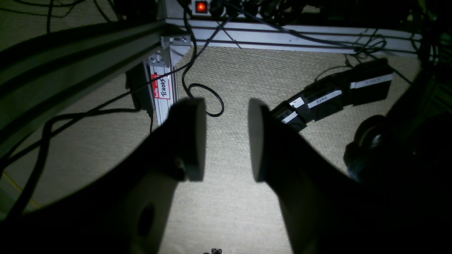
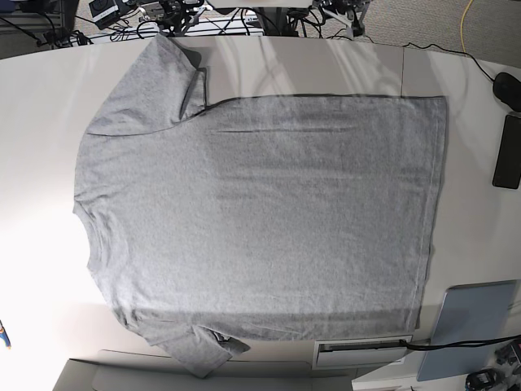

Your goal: Fold the T-shirt properly

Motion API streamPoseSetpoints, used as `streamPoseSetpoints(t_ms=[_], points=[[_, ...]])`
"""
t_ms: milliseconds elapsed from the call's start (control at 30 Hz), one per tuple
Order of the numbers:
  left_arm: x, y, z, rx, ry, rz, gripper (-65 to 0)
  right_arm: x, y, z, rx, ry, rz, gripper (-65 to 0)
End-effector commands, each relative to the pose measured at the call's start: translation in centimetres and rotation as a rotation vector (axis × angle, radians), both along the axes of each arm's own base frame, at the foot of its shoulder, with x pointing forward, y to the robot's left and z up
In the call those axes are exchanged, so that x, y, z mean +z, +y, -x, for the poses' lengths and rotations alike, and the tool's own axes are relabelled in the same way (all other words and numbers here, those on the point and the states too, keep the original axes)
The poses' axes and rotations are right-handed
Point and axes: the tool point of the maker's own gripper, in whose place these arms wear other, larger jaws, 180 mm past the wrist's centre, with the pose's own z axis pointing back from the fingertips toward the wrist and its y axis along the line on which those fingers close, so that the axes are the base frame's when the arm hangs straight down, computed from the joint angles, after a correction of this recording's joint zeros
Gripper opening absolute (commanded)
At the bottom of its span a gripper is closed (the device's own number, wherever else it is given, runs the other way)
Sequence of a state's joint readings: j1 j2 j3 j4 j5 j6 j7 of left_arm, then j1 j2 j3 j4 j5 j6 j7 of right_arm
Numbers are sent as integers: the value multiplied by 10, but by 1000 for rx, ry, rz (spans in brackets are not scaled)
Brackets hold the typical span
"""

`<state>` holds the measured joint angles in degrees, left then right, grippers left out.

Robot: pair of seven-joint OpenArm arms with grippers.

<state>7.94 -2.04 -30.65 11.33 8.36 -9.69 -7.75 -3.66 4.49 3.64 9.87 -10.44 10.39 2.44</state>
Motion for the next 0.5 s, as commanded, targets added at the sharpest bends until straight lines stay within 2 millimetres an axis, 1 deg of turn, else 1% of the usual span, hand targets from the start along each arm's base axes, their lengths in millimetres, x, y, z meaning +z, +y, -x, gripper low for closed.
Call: streamPoseSetpoints(t_ms=[0,300,467], points=[[0,-2,1,-2,-4,6,-415,1,-3,-2,-3,-14,1,-443],[0,-4,13,-9,39,20,-416,1,-15,2,-1,7,21,-443],[0,-3,12,-16,54,23,-416,1,-16,3,-1,15,22,-443]])
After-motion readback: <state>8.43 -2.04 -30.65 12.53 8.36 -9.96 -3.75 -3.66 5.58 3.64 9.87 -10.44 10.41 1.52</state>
